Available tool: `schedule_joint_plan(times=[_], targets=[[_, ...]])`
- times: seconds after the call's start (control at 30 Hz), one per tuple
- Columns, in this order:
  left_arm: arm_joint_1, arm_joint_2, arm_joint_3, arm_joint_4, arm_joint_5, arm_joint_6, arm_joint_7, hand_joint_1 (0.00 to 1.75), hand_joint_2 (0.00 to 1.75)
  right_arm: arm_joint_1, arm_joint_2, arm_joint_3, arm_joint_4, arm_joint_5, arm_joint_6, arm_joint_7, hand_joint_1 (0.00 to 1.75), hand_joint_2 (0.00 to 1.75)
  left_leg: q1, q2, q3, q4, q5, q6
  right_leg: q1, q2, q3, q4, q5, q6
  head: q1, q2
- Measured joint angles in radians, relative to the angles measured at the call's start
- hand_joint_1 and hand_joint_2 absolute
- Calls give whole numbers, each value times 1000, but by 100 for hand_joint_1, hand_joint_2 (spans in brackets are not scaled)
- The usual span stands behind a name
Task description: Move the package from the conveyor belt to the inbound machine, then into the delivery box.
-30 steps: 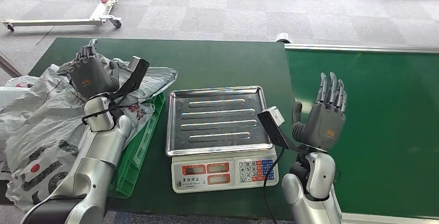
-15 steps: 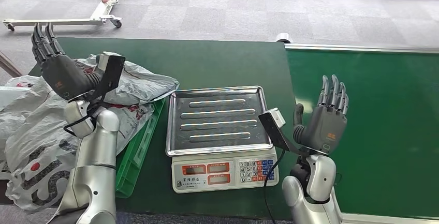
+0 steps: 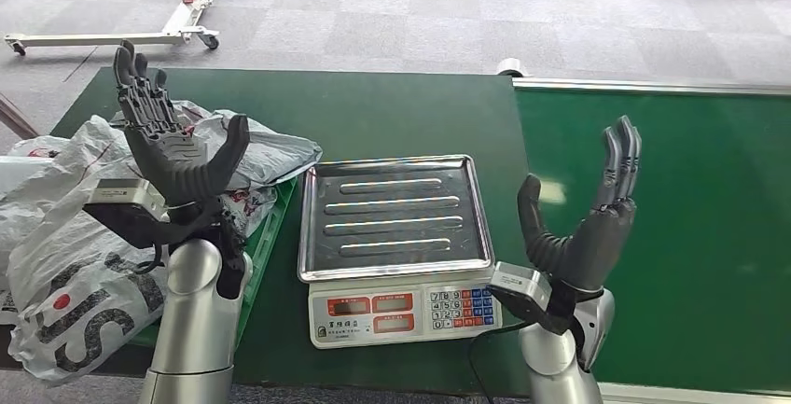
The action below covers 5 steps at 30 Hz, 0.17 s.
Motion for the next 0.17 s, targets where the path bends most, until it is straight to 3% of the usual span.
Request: schedule_joint_plan(times=[0.07,0.17], targets=[[32,3,-60,-34,4,-24,-2,0,175,10,24,-9,-47,-52,0,-63,0,175,0,0,0,0,0,0,0,0,0,0,0,0,0,0],[67,9,-127,-68,6,-43,-3,0,175,17,31,-8,-105,-108,0,-78,0,175,0,0,0,0,0,0,0,0,0,0,0,0,0,0]])
